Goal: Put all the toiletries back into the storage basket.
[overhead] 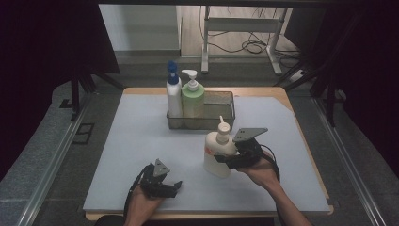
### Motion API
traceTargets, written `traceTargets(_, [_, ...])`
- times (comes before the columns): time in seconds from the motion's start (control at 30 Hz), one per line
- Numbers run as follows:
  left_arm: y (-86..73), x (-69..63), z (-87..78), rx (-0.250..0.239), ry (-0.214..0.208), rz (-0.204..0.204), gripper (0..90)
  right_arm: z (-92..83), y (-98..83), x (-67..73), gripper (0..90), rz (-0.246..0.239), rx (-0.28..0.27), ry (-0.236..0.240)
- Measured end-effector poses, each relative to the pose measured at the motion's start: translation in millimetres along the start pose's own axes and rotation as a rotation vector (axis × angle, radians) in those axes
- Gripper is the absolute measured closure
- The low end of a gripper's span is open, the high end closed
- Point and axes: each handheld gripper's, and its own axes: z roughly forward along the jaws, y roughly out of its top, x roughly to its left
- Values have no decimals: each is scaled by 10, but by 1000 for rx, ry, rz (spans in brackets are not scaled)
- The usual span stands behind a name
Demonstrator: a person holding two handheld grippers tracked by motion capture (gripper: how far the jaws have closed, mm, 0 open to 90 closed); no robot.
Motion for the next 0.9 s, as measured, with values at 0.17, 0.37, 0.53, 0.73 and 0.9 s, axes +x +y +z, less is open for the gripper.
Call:
traceTargets(0.17, [0,0,0,0,0,0,126,-6,1,14,391,6,-1,-25])
traceTargets(0.37, [0,0,0,-2,1,-1,127,-45,13,-2,393,5,2,-71])
traceTargets(0.53, [0,0,0,-3,2,-1,130,-97,20,-18,395,11,0,-91])
traceTargets(0.73, [0,1,-1,-3,2,0,132,-161,64,-24,397,15,-15,-107])
traceTargets(0.9, [1,3,-2,-1,2,0,133,-198,116,-29,398,16,-16,-123])
